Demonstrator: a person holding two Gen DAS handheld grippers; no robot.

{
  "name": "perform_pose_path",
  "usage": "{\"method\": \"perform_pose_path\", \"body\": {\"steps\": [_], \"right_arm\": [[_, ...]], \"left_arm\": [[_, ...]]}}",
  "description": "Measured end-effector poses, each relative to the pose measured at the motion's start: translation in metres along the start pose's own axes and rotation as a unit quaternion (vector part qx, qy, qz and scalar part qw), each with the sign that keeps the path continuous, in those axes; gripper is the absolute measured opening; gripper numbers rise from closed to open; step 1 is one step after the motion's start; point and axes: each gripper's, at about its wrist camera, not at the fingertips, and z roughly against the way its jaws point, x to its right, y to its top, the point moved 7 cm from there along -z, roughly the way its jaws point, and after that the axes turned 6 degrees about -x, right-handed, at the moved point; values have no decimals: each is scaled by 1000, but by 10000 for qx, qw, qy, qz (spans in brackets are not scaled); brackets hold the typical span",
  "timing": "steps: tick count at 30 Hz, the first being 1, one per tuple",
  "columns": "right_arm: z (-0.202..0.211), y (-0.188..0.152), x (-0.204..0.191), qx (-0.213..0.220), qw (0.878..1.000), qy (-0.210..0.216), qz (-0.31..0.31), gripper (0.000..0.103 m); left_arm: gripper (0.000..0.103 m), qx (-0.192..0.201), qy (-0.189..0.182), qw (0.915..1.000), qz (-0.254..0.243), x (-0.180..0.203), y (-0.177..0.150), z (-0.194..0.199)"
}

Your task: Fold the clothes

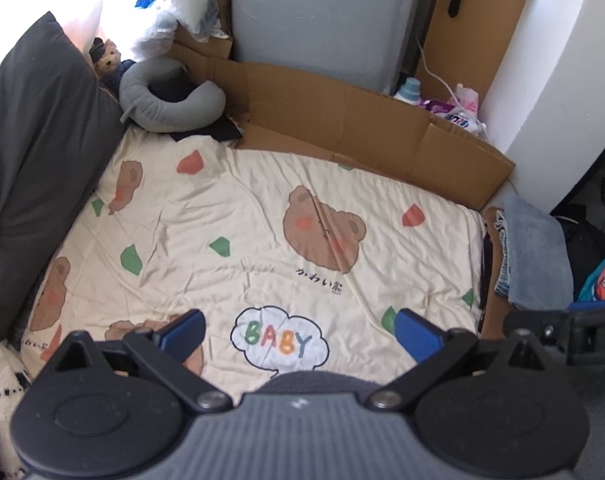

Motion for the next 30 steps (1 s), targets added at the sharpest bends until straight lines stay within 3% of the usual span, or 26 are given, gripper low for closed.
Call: {"method": "perform_pose_path", "body": {"steps": [4, 12, 30], "right_arm": [[-1, 2, 2, 43, 10000, 19, -33, 102], [1, 3, -6, 148, 9974, -545, 451, 102], [3, 3, 0, 200, 9977, -560, 317, 102]], "left_arm": [[102, -45, -60, 10000, 31, 1, 0, -5], [102, -24, -39, 10000, -27, 9, 0, -9], [102, 32, -21, 10000, -55, 13, -1, -8]]}}
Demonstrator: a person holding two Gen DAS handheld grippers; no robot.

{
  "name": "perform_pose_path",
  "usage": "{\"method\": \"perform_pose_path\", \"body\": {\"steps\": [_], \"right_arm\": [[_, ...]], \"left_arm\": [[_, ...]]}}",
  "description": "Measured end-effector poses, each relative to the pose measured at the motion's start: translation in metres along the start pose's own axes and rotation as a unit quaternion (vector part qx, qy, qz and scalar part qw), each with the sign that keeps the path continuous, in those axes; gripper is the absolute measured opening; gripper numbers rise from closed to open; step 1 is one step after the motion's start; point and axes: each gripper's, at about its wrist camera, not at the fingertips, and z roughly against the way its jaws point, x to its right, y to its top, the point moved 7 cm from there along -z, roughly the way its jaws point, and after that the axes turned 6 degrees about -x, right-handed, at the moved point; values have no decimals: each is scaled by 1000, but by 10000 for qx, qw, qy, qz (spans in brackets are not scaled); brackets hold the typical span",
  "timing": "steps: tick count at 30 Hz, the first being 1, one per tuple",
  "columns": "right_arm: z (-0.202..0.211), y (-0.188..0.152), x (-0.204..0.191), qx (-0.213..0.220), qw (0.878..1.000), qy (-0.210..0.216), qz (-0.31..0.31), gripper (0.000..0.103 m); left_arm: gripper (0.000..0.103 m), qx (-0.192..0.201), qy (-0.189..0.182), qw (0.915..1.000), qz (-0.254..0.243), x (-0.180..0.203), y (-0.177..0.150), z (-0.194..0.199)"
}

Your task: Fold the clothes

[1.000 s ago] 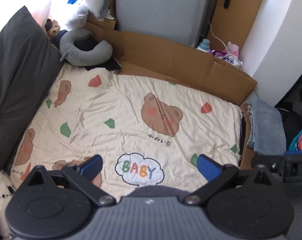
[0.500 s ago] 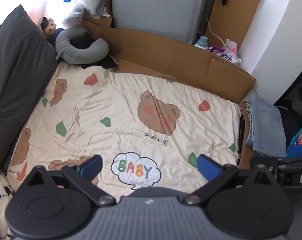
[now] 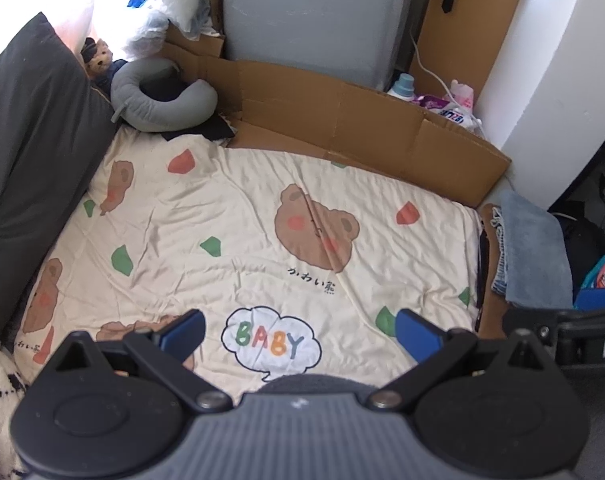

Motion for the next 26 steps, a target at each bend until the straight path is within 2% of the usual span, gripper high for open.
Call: {"method": "perform_pose_path", "body": {"steps": [26], "right_arm": [[2, 0, 1, 77, 9999, -89, 51, 102]], "left_arm": [[102, 22, 108, 9999, -78, 0, 0, -1]]}}
